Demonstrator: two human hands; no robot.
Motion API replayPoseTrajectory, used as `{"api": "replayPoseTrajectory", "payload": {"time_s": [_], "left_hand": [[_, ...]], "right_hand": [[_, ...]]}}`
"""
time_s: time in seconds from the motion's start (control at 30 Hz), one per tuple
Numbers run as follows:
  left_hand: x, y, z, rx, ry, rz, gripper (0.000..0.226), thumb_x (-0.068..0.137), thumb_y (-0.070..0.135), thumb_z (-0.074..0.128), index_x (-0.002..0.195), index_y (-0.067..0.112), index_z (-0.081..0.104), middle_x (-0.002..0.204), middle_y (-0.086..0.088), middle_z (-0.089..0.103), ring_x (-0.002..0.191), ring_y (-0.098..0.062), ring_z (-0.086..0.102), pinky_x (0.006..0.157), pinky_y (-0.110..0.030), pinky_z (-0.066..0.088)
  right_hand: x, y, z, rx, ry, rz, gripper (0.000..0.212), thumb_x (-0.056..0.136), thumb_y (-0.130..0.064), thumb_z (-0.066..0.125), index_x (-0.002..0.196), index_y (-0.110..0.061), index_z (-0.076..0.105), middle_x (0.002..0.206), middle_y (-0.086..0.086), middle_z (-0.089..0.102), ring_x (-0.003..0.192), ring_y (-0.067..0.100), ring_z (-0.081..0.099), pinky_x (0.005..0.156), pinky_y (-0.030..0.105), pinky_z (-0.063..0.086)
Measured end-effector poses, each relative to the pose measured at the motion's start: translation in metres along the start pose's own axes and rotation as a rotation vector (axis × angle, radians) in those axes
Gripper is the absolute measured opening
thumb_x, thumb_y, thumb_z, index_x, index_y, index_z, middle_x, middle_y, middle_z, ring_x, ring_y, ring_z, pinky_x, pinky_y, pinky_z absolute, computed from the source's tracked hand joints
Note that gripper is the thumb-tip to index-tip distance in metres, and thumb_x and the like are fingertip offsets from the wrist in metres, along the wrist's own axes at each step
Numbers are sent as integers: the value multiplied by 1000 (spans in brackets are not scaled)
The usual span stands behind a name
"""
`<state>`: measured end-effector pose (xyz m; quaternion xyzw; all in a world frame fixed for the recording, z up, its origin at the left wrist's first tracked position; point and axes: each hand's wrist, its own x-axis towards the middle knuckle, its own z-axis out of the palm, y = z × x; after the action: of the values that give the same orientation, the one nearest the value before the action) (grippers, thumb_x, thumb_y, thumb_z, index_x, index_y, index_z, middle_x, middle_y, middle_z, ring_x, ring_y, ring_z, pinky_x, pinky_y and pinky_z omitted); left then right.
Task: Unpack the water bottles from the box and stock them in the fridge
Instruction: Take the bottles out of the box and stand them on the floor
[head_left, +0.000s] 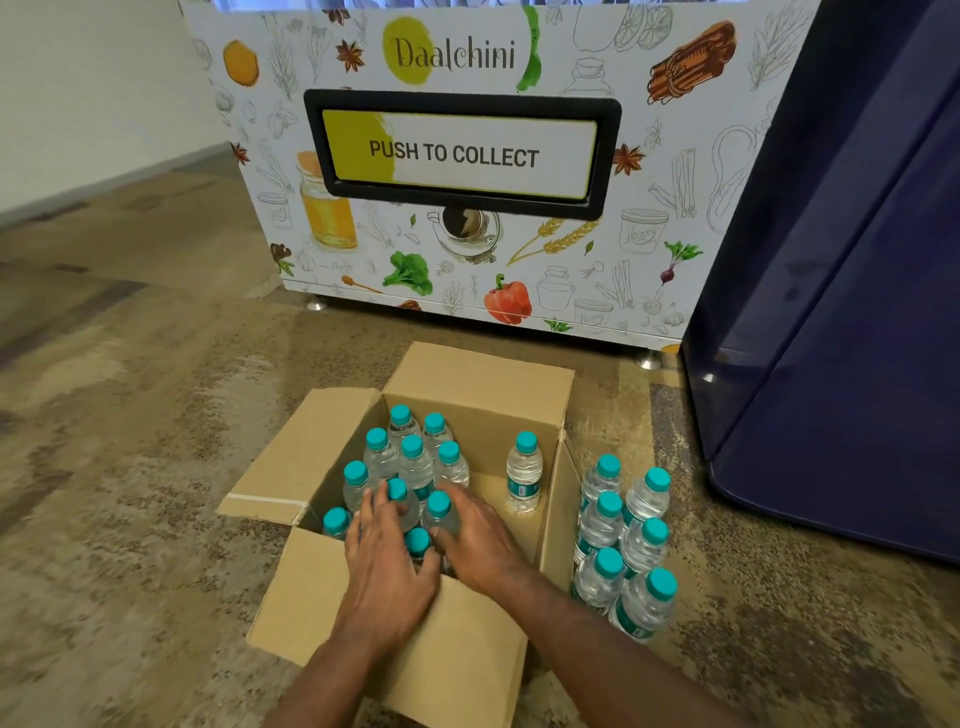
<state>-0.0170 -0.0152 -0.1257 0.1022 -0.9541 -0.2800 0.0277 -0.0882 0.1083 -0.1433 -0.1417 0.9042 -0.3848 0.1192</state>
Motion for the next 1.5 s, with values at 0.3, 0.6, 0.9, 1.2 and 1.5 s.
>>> {"api": "replayPoseTrajectory", "payload": {"time_s": [0.3,0.6,0.9,1.2,1.5], "left_hand": [[3,2,-2,-108,52,-57,32,99,25,65,127,17,53,174,-6,6,161,-20,-6,129,-39,0],[17,7,0,55,-7,-194,57,95,35,73,145,13,57,172,-8,16,160,-25,9,130,-42,16],[7,15,7,62,74,-223,54,100,30,66,146,4,52,169,-16,25,159,-30,13,131,-43,10],[-27,20,4,-191,165,-84,61,104,41,52,153,7,39,163,-16,35,155,-31,20,128,-43,15],[-45,75,1,-421,316,217,46,97,47,51,138,29,40,132,2,57,119,-7,52,98,-34,51]], "right_hand": [[6,5,6,49,25,56,59,88,-27,67,141,-37,41,140,-8,53,126,14,51,101,34,48],[7,8,6,167,-42,55,48,92,-41,61,137,-39,44,135,-13,55,121,11,53,96,31,49],[1,7,1,260,3,52,43,92,-36,63,134,-34,51,130,-13,59,116,8,55,93,27,48],[-38,-17,-30,496,82,-88,34,96,-34,60,129,-37,51,125,-15,61,117,3,56,97,27,49],[-112,-38,-87,657,382,-137,23,98,-27,59,121,-25,56,111,-5,65,110,13,62,94,39,53]]}}
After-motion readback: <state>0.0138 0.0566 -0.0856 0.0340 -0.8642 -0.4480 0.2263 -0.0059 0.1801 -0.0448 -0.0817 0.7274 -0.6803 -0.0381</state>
